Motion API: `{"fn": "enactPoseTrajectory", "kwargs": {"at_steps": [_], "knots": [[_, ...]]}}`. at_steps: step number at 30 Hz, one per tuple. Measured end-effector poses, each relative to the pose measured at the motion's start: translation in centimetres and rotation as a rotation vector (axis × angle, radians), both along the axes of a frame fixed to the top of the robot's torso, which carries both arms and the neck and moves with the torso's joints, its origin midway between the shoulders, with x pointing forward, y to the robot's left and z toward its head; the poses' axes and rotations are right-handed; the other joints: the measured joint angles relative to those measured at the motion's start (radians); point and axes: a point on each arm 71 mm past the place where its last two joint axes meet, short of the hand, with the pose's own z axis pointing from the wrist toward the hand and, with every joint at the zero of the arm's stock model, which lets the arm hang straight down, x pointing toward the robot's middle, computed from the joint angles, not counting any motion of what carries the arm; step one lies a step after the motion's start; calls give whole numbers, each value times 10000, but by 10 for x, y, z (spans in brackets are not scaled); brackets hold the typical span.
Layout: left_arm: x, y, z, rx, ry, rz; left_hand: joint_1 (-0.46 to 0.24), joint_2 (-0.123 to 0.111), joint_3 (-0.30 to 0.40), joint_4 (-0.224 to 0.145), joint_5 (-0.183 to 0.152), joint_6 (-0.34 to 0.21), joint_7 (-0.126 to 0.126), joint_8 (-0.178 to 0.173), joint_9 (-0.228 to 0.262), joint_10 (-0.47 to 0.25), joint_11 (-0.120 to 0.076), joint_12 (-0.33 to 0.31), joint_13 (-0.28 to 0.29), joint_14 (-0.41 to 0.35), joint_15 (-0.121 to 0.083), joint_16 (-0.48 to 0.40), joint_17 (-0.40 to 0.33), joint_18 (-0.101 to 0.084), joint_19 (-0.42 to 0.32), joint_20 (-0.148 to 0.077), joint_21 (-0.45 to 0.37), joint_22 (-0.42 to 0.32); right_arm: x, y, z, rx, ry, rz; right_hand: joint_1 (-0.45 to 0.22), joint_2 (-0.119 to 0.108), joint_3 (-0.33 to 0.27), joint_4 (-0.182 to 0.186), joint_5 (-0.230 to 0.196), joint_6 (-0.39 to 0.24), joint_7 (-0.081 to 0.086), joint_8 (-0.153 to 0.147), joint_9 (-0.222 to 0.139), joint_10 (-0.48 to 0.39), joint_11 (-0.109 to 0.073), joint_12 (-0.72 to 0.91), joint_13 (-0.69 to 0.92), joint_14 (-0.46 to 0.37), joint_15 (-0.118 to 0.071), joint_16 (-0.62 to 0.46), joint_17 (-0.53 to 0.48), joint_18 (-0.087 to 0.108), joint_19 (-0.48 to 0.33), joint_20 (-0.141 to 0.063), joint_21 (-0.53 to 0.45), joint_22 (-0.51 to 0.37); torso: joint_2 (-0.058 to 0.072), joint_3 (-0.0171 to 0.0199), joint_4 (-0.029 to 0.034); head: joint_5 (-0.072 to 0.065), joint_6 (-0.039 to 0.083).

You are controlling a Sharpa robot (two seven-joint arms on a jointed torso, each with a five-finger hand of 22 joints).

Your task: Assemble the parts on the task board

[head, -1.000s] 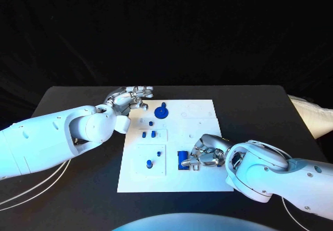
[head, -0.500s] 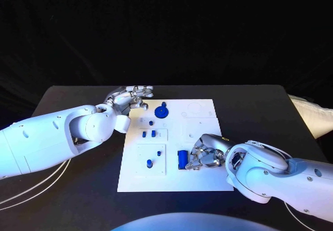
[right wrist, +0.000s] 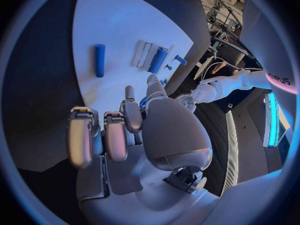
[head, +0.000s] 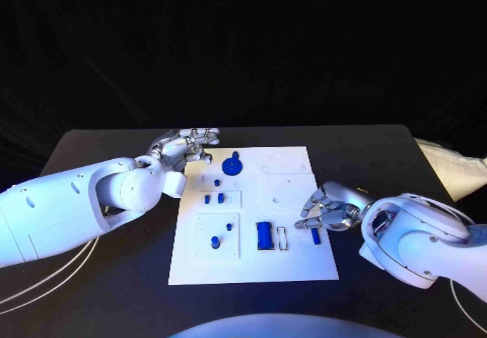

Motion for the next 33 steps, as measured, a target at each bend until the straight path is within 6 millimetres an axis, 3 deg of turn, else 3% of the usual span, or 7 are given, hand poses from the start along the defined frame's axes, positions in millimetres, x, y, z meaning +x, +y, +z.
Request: {"fn": "enactPoseTrajectory", "kwargs": {"at_steps": [1, 6, 12, 16, 21, 33], "knots": [[0, 0, 0, 0, 0, -1, 0, 0, 0, 0, 0, 0, 0, 0, 0, 0, 0, 0, 0, 0, 0, 0, 0, 0, 0, 0, 0, 0, 1, -7, 2, -86, -33, -142, 212, 155, 102, -51, -78, -25, 25, -67, -51, -34, 32, -48, 0, -18, 19, 0, 0, 0, 0, 0, 0, 0, 1, -2, -2, -20, 4], [0, 0, 0, 0, 1, -2, 0, 0, 0, 0, 0, 0, 0, 0, 0, 0, 0, 0, -1, 0, 0, 0, 0, 0, 0, 0, 0, 0, 2, -27, 4, -556, -130, -401, 281, 170, 206, -125, -235, -24, 25, -190, -200, -35, 34, -197, 0, 0, 76, 0, -1, -1, 0, 0, 0, -1, 12, 2, -12, -111, 31], [0, 0, 0, -3, 2, -10, 0, 0, 0, 0, 0, 0, 0, 0, 0, 0, 0, 0, -1, 0, 0, 0, 1, 0, 0, 0, 0, 0, 1, -31, 0, -1209, -201, -131, 139, 304, 72, 197, -367, 473, -107, -135, -195, -104, -2, -547, -570, 3, 73, -1, -2, 0, 0, 0, 0, -2, 18, 14, -23, -147, 44], [0, -1, 0, -7, 3, -22, 0, 0, 0, 0, 0, 0, 0, 0, 0, 0, 0, 0, -2, 0, 0, 0, 1, 0, 0, 0, 0, 1, 0, -27, -6, -1543, -154, 145, -221, 54, -34, 390, -248, 487, -122, -136, -158, -104, -7, -547, -1315, 1, 70, -1, -2, 0, 0, 0, 0, -2, 17, 14, -9, -163, 48], [0, -1, 0, -3, 4, -13, 0, 0, 0, 0, 0, 0, 0, 0, 0, 0, 0, 0, -2, 0, 0, 0, 1, 0, 0, 0, 0, 1, 0, -21, -13, -1840, -78, 412, -388, -67, -74, 430, -139, 487, -122, -137, -155, -114, -18, -600, -1334, 0, 69, -1, -3, 0, 0, 0, 0, -2, 12, 10, 12, -164, 49], [0, 0, 0, 3, 6, -2, 0, 0, 0, 0, 0, 0, 0, 0, 0, 0, 0, 0, -3, 0, 0, 0, 2, 0, 0, 0, 0, 2, 0, -14, -22, -2279, -48, 754, -395, -80, -102, 458, -93, 487, -122, -182, -130, -118, -22, -663, -1361, 0, 70, -1, -4, 0, 0, 0, 0, 5, 12, 3, 3, -111, 22]]}}
